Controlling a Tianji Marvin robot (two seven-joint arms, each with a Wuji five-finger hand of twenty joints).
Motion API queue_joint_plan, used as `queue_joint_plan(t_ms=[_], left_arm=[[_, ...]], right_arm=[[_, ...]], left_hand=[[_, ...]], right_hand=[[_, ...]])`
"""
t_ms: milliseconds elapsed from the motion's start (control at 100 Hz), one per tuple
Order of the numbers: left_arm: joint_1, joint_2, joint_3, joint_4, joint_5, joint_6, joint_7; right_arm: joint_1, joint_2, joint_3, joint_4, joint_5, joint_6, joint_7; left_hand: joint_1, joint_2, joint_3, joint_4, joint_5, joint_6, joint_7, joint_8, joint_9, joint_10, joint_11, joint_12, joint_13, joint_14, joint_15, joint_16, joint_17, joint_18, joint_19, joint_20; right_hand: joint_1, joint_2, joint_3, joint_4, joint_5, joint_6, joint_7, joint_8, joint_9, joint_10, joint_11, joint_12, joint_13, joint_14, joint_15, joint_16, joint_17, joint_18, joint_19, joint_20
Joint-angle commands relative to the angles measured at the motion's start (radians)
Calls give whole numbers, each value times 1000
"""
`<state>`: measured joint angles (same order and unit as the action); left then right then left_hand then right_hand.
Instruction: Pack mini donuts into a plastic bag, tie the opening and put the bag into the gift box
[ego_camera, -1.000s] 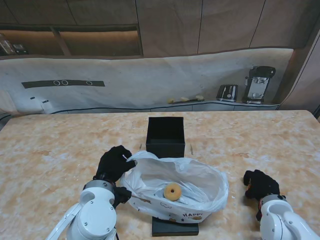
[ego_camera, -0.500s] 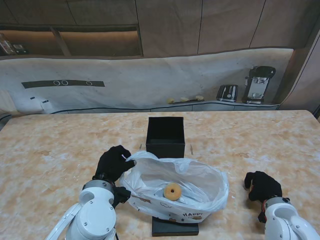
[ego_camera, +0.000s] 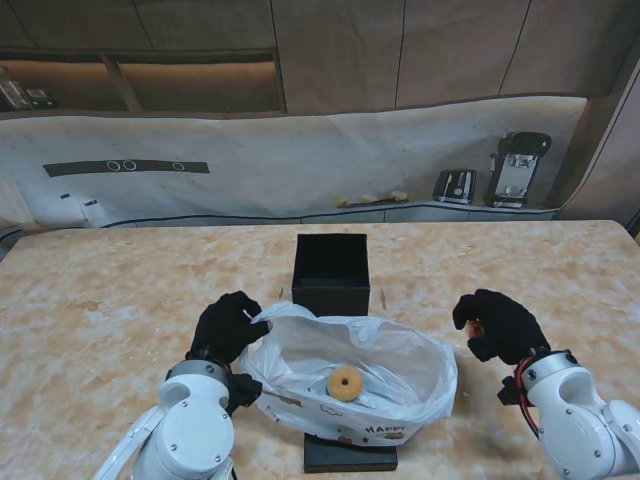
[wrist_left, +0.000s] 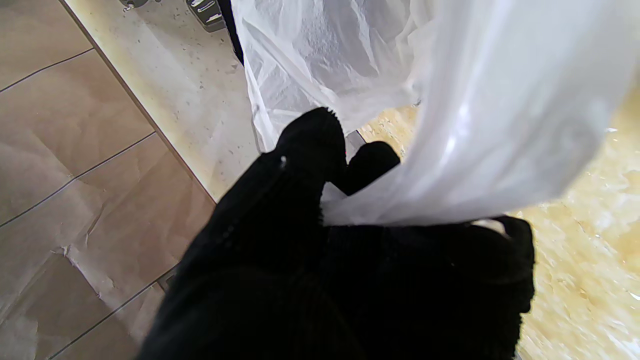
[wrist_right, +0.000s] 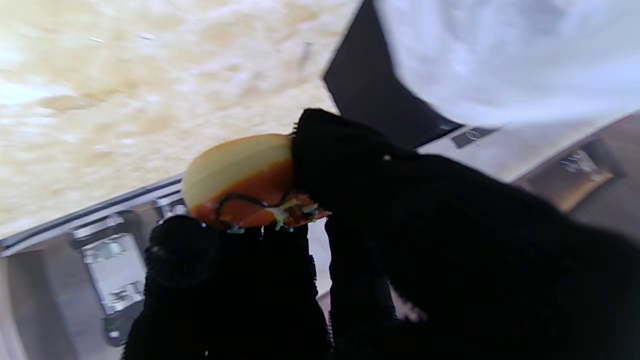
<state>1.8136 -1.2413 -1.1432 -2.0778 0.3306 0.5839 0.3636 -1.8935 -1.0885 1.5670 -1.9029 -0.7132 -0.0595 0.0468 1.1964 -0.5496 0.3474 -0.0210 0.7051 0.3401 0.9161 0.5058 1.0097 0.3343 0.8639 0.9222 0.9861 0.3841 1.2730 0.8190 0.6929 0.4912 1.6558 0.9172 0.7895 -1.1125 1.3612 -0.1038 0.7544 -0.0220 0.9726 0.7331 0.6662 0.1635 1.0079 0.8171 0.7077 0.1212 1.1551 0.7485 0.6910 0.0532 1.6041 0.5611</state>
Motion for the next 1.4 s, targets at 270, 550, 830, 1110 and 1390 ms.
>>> queue_joint_plan(t_ms=[270,550,830,1110,1390], left_arm=[[0,-8,0,-7,1,20,-10],[2,-12,-5,-9,-11,25,-3],[4,-15,-8,-10,-22,19,6],[9,-18,-21,-7,-36,18,14],[8,-19,-28,-2,-38,20,15]], right_arm=[[56,4,-108,-119,132,-49,78],[132,15,-234,-124,216,-55,140],[225,28,-345,-77,250,-38,212],[291,34,-419,-19,269,-35,244],[290,43,-420,-12,277,-50,279]], left_hand=[[34,6,-9,20,-17,-6,25,-2,-19,-1,-3,8,1,20,2,20,1,-11,13,19],[33,4,-9,18,-13,-3,24,-3,-15,1,-3,5,11,13,0,16,15,-15,15,14],[33,4,-8,18,-14,-3,24,-2,-16,2,-1,3,11,13,1,14,16,-16,18,8],[33,5,-8,18,-14,-4,24,-2,-18,1,0,3,9,16,2,13,16,-16,19,4],[33,5,-8,18,-15,-4,24,-2,-19,0,0,3,7,15,3,13,16,-16,21,1]], right_hand=[[100,6,42,20,14,-1,5,-16,23,15,8,28,79,67,105,23,57,-150,47,-5],[92,13,11,17,9,-3,-2,-41,23,10,-13,22,76,68,84,21,71,-143,34,4],[73,40,-58,26,-7,-7,-3,-91,13,-12,-75,16,58,70,-2,18,22,-79,-56,52],[22,108,-133,46,-31,-8,-66,-105,-36,-36,-143,-30,8,35,-114,3,-61,-31,-165,204],[-70,195,-245,126,-72,-10,-202,-85,-119,-31,-232,-116,-99,-2,-255,-46,-214,37,-234,241]])
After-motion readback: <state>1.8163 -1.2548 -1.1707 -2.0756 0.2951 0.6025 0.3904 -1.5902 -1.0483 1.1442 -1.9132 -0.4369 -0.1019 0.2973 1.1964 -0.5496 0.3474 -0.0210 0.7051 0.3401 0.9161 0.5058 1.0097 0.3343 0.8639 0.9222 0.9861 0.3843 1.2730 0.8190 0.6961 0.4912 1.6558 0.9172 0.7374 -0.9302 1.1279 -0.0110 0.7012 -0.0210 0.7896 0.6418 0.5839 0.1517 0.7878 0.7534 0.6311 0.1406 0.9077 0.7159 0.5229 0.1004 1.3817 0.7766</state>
